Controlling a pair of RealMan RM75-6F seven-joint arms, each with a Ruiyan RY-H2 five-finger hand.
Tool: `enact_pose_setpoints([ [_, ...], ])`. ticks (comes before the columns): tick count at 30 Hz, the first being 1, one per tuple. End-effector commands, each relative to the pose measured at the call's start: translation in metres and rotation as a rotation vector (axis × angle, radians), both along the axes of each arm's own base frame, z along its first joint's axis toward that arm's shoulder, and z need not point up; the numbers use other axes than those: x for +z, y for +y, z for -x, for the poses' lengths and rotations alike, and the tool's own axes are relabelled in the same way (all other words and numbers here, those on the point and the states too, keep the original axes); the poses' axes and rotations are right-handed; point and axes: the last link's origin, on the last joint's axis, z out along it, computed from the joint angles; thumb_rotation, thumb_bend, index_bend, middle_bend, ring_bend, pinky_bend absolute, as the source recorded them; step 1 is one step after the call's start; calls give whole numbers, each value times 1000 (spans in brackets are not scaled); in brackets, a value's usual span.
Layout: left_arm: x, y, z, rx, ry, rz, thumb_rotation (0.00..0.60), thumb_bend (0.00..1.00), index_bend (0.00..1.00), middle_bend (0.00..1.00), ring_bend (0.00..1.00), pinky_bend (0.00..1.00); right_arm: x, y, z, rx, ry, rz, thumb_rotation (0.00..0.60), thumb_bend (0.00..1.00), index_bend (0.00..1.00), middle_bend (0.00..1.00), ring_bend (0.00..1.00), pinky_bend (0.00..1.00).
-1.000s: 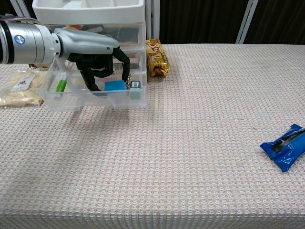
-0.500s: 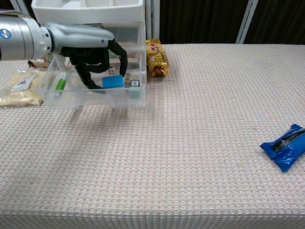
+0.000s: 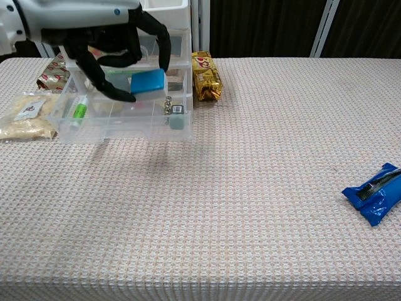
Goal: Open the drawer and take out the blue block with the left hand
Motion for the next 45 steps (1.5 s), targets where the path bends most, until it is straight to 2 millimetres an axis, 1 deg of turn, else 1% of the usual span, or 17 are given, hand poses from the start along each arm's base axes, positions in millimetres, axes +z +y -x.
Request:
enact_pose_setpoints([
  [1,-25,-28,-1,-104,66,68,600,313,478,867,957,1000,0,1,0,1,0,0,600,195,0,7,0,0],
  [6,-56,-37,0,-178,142,96,600,315,466,864,954,1000,1,4,-1,1,0,6,600,195,0,7,0,0],
  [10,-71,-40,2,-218,187,98,600,316,436,859,948,1000,1,6,0,-2,1,7,600,195,0,7,0,0],
  [13,-80,-42,6,-232,217,98,600,305,344,842,939,1000,1,7,0,-4,0,9,600,195,0,7,0,0],
  [15,-81,-41,7,-240,228,82,600,258,271,810,918,1000,1,7,0,-3,-1,9,600,195,0,7,0,0],
  [17,-79,-42,7,-234,218,67,600,195,212,771,888,1000,1,8,-1,-2,0,10,600,195,0,7,0,0],
  [21,-61,-41,8,-189,138,24,600,116,180,671,789,1000,2,8,-2,3,0,14,600,195,0,7,0,0],
  [25,-18,-35,16,-73,-17,-79,600,89,176,605,727,1000,3,8,-3,9,-2,16,600,195,0,7,0,0],
  [27,13,-31,33,39,-105,-146,600,81,182,591,708,994,3,8,-3,11,-5,16,600,195,0,7,0,0],
  [29,42,-27,61,178,-155,-217,600,71,202,568,659,936,4,8,-3,14,-6,12,600,195,0,7,0,0],
  [32,76,-25,107,363,-175,-327,600,63,246,537,589,825,3,6,-3,24,-6,4,600,195,0,7,0,0],
  [34,90,-28,134,447,-164,-388,600,62,259,517,555,767,3,5,-4,32,-7,-2,600,195,0,7,0,0],
  [35,98,-30,154,511,-148,-430,600,62,259,491,524,709,3,3,-5,39,-10,-6,600,195,0,7,0,0],
  [37,109,-39,187,614,-116,-497,600,62,250,420,448,564,2,1,-6,52,-16,-9,600,195,0,4,0,0],
  [39,117,-58,219,696,-55,-563,600,61,230,328,341,378,1,-1,-6,64,-17,-12,600,194,0,0,0,0],
  [41,118,-75,234,741,-32,-592,600,60,219,291,304,325,0,-2,-7,73,-17,-9,600,195,0,0,0,0],
  [45,112,-115,250,784,-35,-627,600,60,216,278,291,303,-4,-3,-9,83,-19,-5,600,195,0,0,0,0],
])
